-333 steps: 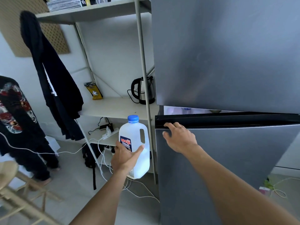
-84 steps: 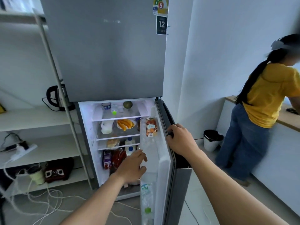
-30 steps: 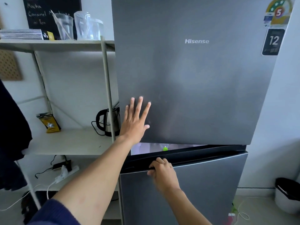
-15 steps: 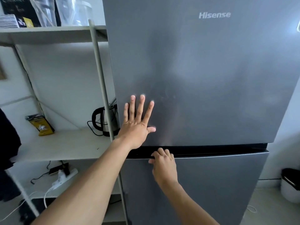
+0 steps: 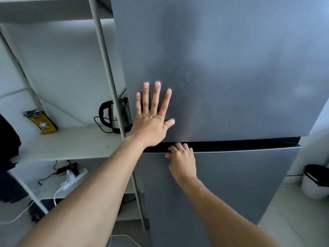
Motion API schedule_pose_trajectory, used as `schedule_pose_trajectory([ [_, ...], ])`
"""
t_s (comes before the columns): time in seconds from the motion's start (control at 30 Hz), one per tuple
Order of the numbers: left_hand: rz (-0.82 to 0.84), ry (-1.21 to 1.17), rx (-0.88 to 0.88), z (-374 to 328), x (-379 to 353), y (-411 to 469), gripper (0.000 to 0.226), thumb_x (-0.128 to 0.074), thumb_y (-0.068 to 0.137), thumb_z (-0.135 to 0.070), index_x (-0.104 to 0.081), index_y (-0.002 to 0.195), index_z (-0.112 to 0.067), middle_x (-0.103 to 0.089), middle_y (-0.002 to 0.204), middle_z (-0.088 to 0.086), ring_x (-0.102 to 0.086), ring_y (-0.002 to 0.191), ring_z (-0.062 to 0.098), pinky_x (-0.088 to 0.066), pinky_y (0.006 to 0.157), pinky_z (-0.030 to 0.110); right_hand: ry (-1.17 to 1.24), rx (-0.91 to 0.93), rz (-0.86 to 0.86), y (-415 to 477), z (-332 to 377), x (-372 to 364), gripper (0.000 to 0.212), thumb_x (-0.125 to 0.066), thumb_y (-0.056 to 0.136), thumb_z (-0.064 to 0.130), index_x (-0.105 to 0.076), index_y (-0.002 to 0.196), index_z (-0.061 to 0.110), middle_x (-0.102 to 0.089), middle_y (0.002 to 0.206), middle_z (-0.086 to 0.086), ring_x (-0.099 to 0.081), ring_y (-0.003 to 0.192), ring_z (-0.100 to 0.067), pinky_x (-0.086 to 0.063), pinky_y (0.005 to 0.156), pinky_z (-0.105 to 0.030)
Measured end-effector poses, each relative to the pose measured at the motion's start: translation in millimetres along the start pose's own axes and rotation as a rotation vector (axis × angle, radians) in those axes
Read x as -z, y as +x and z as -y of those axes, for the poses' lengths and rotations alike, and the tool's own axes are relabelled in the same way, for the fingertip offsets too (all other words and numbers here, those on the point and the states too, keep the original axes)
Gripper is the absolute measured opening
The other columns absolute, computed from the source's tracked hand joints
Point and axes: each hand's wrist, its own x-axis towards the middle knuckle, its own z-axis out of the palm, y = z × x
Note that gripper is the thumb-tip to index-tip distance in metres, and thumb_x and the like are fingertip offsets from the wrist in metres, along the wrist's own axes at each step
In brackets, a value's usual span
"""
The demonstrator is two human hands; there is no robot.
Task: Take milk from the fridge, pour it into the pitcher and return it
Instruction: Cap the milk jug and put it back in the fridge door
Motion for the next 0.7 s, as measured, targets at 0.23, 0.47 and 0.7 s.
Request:
schedule_pose_trajectory([
  [0.23, -0.026, 0.019, 0.001, -2.0, 3.3, 0.8, 0.09, -0.039, 0.1, -0.051, 0.034, 0.146, -0.024, 0.024, 0.16, 0.021, 0.024, 0.144, 0.048, 0.03, 0.11, 0.05, 0.006, -0.011, 0.051, 3.5, 2.2, 5.0, 0.011, -0.069, 0.083, 0.015, -0.071, 0.092, 0.01, -0.066, 0.095, -0.006, -0.056, 0.09, -0.032, -0.042, 0.078, -0.038],
  [0.47, -0.044, 0.061, -0.002, -2.5, -1.4, -1.2, 0.086, -0.04, 0.099, -0.051, 0.015, 0.155, -0.017, 0.015, 0.162, 0.024, 0.016, 0.145, 0.051, 0.024, 0.112, 0.053, 0.004, -0.022, 0.038, 0.4, 1.5, 2.8, 0.01, -0.069, 0.082, 0.013, -0.071, 0.091, 0.01, -0.066, 0.094, -0.006, -0.056, 0.089, -0.032, -0.041, 0.077, -0.037],
  [0.7, 0.026, 0.063, 0.017, -7.7, 3.5, -3.7, 0.087, -0.043, 0.098, -0.05, 0.013, 0.156, -0.018, 0.017, 0.162, 0.021, 0.019, 0.146, 0.048, 0.023, 0.114, 0.053, -0.005, -0.026, 0.075, 1.9, -1.9, 1.3, 0.013, -0.067, 0.083, 0.01, -0.07, 0.095, 0.01, -0.066, 0.099, -0.01, -0.055, 0.092, -0.035, -0.039, 0.077, -0.04],
])
